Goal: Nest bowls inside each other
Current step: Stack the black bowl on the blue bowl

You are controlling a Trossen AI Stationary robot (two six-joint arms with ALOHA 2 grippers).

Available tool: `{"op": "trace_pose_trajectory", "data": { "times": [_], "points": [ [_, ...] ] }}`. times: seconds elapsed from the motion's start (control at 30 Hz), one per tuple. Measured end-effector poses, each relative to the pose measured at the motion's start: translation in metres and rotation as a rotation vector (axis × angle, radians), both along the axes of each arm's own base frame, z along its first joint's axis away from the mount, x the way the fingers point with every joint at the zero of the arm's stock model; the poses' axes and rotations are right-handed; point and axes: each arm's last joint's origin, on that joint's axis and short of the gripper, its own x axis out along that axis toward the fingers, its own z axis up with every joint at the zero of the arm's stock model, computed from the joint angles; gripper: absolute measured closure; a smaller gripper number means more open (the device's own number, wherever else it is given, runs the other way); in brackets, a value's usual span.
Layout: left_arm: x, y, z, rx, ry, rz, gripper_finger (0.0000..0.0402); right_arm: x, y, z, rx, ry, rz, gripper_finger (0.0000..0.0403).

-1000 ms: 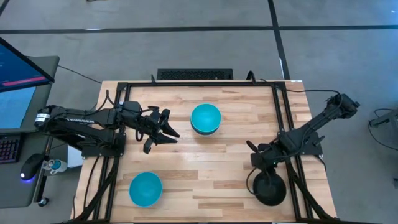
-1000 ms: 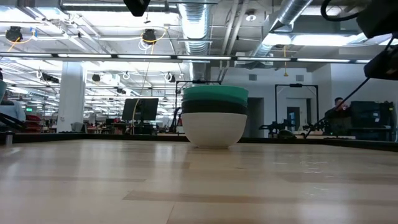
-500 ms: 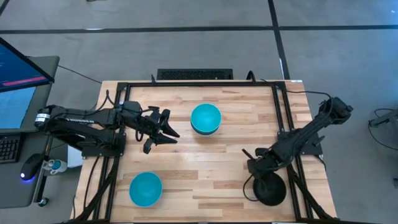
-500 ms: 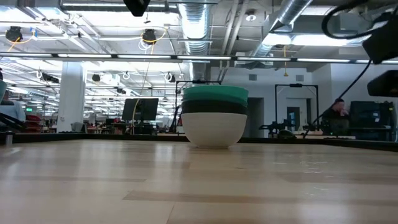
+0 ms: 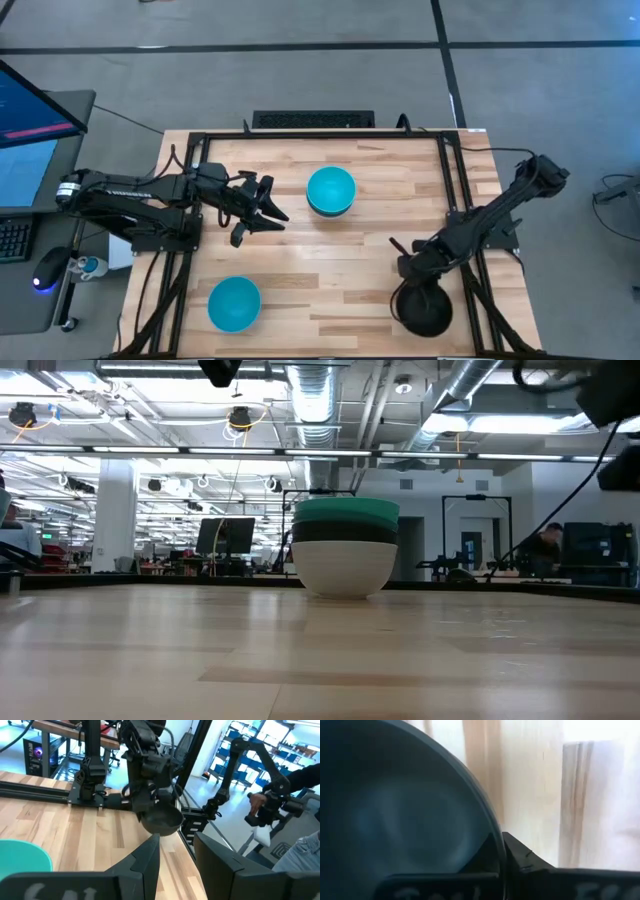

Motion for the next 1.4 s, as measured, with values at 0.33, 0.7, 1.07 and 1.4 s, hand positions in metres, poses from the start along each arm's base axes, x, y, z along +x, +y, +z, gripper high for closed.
{"op": "trace_pose_trajectory", "data": {
  "times": [0.33,0.7,1.07,1.4],
  "points": [
    [0.0,0.0,0.0,0.0,-0.001,0.001,0.029,0.02,-0.04,0.064,-0.153,-0.129,-0.318,0.0393],
    [0.0,0.001,-0.002,0.041,0.014,0.03,0.029,0.051,-0.128,0.126,-0.305,-0.342,-0.672,0.0393],
    [-0.017,0.005,0.012,0.15,-0.086,0.16,0.029,0.08,-0.196,0.16,-0.258,-0.625,-0.858,0.0394],
    [-0.038,0.007,0.011,0.177,0.0,0.239,0.029,0.137,-0.224,0.128,-0.306,-0.468,-0.795,0.039]
  ]
}}
